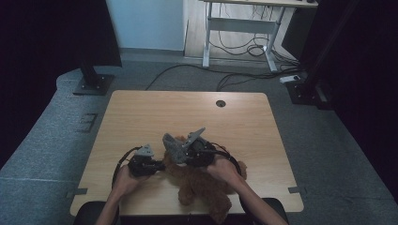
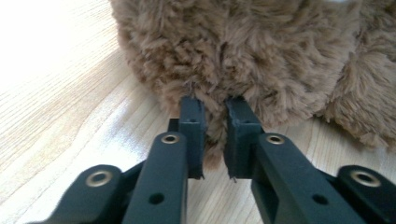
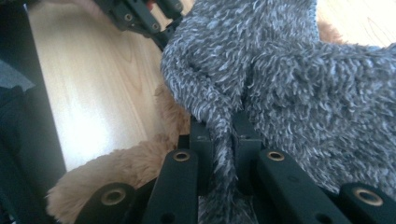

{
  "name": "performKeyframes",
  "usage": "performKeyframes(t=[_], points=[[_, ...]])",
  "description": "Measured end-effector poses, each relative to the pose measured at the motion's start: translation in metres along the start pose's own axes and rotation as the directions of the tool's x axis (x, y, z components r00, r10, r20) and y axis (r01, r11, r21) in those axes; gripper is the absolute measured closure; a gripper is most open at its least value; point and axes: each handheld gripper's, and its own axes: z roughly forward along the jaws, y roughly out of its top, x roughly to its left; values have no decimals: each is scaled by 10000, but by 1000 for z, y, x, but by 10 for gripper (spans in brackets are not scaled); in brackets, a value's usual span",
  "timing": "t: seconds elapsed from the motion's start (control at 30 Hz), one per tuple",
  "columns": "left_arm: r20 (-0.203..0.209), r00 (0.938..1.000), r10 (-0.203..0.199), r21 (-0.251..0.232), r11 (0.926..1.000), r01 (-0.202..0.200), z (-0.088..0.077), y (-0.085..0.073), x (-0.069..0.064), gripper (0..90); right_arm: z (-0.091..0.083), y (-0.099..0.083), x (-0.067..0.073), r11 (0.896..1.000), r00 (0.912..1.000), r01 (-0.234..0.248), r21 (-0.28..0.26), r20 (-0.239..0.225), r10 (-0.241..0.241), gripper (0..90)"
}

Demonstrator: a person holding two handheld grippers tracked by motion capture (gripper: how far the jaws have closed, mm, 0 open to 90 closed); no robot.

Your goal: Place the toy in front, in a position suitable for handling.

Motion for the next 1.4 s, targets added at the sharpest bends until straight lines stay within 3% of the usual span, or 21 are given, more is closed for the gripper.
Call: performKeyframes(t=[0.17,0.33,0.5,0.6,0.7,0.87,1.0,1.17,1.27,1.4], points=[[25,10000,34,9,10000,-34,-1,2,-8,826,3,3,-11,9999,9994,3,166,358,-9,823],[273,9996,-48,-292,9996,56,-4,1,-19,831,6,7,-26,9997,9969,-145,212,774,128,823],[512,9985,181,-437,9989,-158,-1,5,-33,832,13,13,-42,9993,9929,-358,144,1139,340,823],[641,9972,389,-364,9987,-366,5,5,-40,830,19,13,-48,9983,9874,-449,375,1536,386,823],[718,9969,325,-405,9987,-297,6,4,-38,827,19,7,-49,9978,9884,-637,160,1389,608,823],[643,9974,311,-412,9987,-285,7,4,-38,816,-2,11,-42,9960,9917,-652,-614,1070,715,822],[513,9985,205,-446,9988,-182,9,5,-36,812,-12,34,-21,9953,9983,-47,-972,568,102,821],[521,9985,-144,-600,9980,175,7,4,-31,817,10,53,5,9957,9973,739,-564,64,-737,821],[579,9979,-286,-630,9975,323,6,4,-29,822,25,44,8,9978,9980,632,-177,-27,-632,820],[609,9975,-349,-640,9972,388,7,4,-27,826,26,19,4,9994,9989,-1,-346,-472,-15,820]])
